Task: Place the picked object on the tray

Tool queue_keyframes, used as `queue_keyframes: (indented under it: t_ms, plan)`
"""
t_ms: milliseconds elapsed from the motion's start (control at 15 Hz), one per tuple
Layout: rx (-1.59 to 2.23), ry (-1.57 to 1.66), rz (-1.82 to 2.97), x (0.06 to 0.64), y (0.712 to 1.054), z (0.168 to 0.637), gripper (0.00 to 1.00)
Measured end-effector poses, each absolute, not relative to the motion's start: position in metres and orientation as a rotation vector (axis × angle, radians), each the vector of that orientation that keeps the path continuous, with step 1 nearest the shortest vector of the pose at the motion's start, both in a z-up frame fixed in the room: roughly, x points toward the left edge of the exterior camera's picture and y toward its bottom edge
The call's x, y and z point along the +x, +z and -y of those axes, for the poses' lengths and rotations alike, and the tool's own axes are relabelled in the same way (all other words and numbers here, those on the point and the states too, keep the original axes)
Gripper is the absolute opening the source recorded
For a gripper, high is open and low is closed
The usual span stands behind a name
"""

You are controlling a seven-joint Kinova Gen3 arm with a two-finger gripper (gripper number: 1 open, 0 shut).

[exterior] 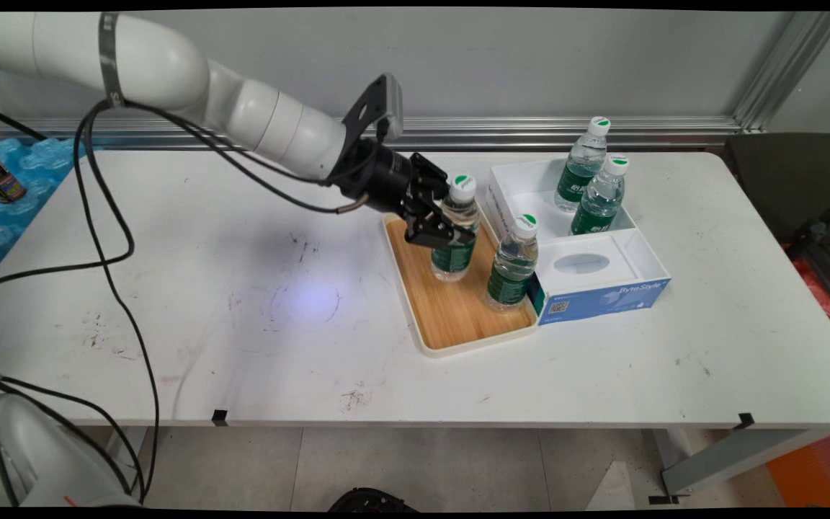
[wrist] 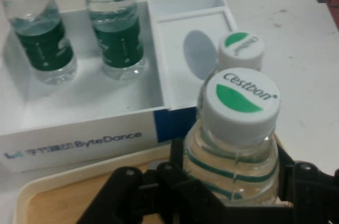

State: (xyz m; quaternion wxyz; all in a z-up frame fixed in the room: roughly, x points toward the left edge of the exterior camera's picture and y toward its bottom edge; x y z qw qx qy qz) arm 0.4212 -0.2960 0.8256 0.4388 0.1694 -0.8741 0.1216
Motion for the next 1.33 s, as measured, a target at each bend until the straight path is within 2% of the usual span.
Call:
queue_keyframes:
  t_ms: [600,1333]
  plan:
    - [0.369,0.287,2.166,0.406,0.803,0.272,0.0]
    - [0.369,0.29,2.179,0.396,0.781,0.265,0.0]
